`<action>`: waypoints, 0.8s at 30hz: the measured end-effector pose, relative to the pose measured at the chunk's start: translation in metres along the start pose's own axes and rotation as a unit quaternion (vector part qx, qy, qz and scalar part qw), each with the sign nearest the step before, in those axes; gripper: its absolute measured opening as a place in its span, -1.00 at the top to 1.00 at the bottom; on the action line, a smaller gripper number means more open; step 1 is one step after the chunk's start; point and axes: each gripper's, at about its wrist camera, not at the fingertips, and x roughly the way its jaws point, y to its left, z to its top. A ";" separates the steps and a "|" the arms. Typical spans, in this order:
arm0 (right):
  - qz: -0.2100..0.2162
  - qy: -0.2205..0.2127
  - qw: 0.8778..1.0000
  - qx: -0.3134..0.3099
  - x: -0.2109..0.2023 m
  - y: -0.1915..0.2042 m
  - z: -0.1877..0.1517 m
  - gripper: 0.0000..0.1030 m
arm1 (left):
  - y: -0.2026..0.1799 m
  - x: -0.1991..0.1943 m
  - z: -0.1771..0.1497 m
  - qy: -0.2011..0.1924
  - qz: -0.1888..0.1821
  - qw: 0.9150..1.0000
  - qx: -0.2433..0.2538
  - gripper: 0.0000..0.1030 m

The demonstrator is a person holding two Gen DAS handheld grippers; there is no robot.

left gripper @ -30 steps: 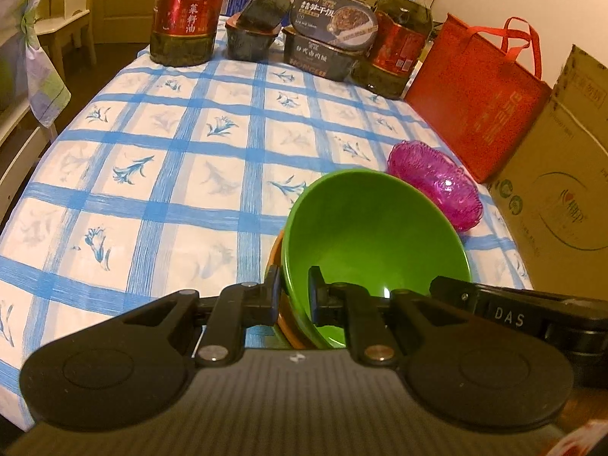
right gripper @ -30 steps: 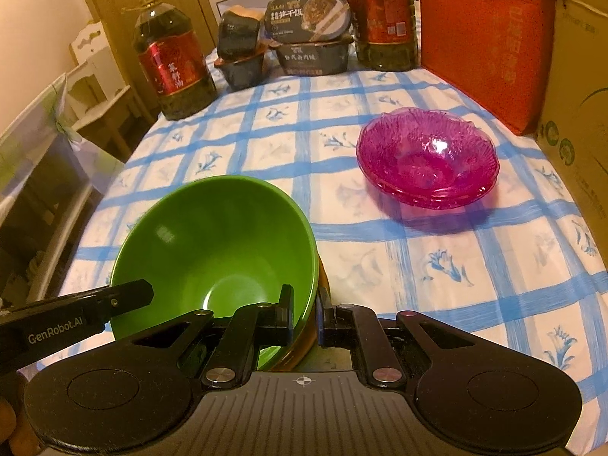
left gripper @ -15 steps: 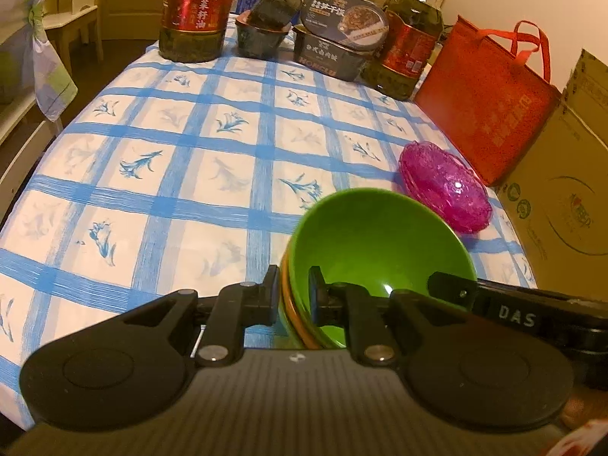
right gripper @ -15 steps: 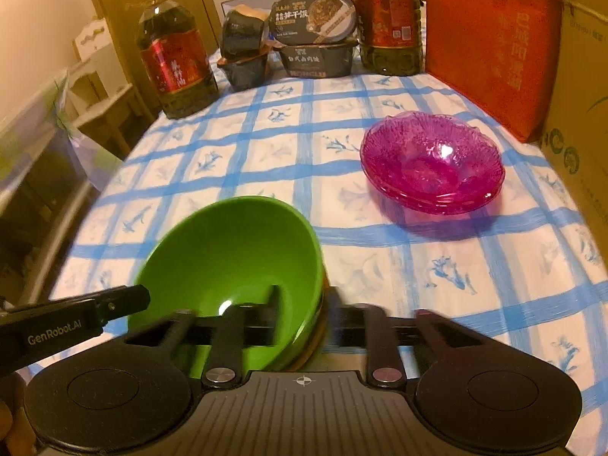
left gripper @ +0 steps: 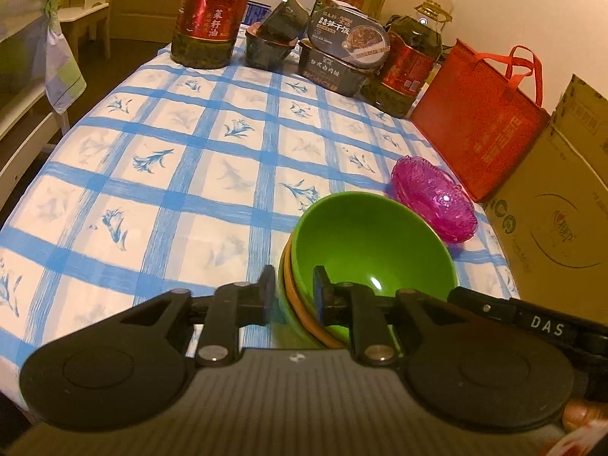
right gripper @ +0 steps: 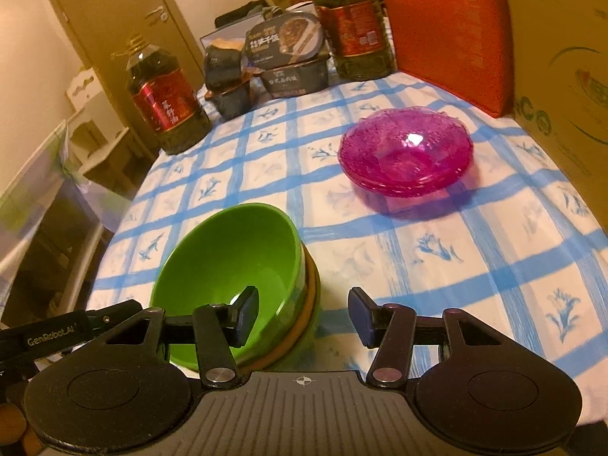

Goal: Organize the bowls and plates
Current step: 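Lower the green bowl into the orange bowl and open both grippers, then move both grippers to the rim of the stacked bowls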

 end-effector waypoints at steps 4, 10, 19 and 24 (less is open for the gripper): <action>-0.003 -0.003 1.000 0.012 -0.010 -0.004 -0.005 -0.02 | 0.004 -0.010 -0.007 0.000 -0.003 1.000 -0.007 0.63; -0.005 0.012 1.000 0.014 -0.023 -0.005 -0.021 -0.04 | 0.009 -0.024 -0.021 0.003 -0.002 1.000 0.000 0.49; -0.021 0.032 0.999 -0.005 -0.037 -0.001 -0.051 -0.39 | 0.013 -0.040 -0.049 0.014 0.006 0.999 0.034 0.22; -0.028 0.037 0.999 -0.015 -0.046 -0.001 -0.065 -0.43 | 0.019 -0.047 -0.064 0.023 0.014 0.999 0.041 0.03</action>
